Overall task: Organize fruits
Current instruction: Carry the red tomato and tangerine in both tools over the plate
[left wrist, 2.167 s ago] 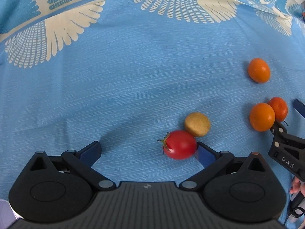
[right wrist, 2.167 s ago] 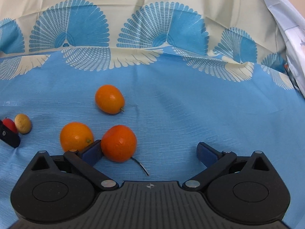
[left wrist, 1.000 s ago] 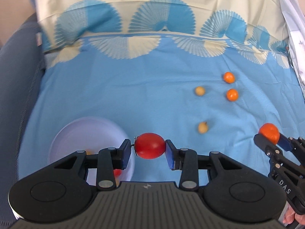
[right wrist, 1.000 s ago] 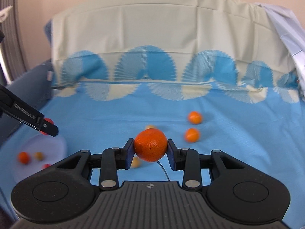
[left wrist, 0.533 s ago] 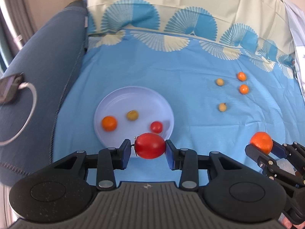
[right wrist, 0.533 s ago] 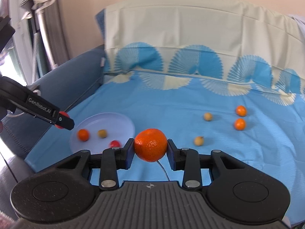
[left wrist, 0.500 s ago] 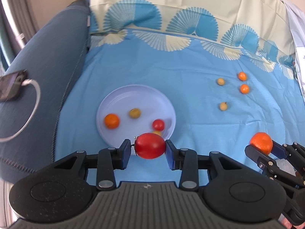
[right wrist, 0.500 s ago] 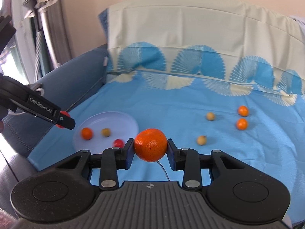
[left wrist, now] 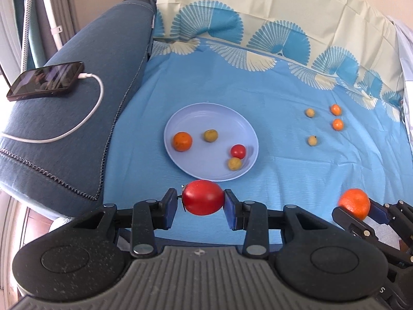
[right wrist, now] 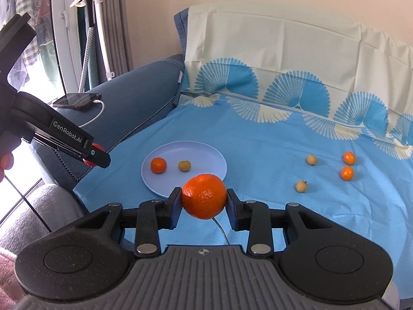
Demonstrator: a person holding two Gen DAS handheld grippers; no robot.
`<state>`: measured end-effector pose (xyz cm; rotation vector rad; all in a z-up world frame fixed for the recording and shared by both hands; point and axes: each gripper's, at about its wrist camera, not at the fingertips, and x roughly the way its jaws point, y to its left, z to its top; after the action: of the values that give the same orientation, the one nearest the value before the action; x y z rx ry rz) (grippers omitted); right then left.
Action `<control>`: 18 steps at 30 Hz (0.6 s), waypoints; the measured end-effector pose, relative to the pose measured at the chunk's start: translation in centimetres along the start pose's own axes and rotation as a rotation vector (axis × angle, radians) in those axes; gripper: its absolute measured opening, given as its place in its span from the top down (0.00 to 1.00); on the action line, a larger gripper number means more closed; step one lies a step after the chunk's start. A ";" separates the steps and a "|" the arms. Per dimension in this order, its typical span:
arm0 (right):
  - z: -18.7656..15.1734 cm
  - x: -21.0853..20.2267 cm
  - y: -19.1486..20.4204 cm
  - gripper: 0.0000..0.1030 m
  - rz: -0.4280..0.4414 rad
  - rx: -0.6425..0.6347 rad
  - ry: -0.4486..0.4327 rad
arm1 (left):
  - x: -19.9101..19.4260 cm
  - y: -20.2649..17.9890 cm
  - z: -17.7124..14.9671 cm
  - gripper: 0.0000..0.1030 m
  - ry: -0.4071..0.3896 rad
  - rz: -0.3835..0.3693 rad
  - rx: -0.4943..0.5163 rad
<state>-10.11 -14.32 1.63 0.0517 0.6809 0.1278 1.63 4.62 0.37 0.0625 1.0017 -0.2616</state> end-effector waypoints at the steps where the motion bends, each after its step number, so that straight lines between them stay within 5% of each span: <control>1: 0.0 0.0 0.2 0.64 0.001 -0.005 0.001 | -0.1 0.2 0.0 0.59 -0.002 0.000 -0.006; 18: 0.1 0.8 1.2 0.64 0.006 -0.039 0.035 | 0.4 2.3 0.1 0.58 -0.005 -0.005 -0.050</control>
<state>-9.50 -13.03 1.34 0.0139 0.7127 0.1475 2.54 6.75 -0.08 0.0134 1.0036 -0.2412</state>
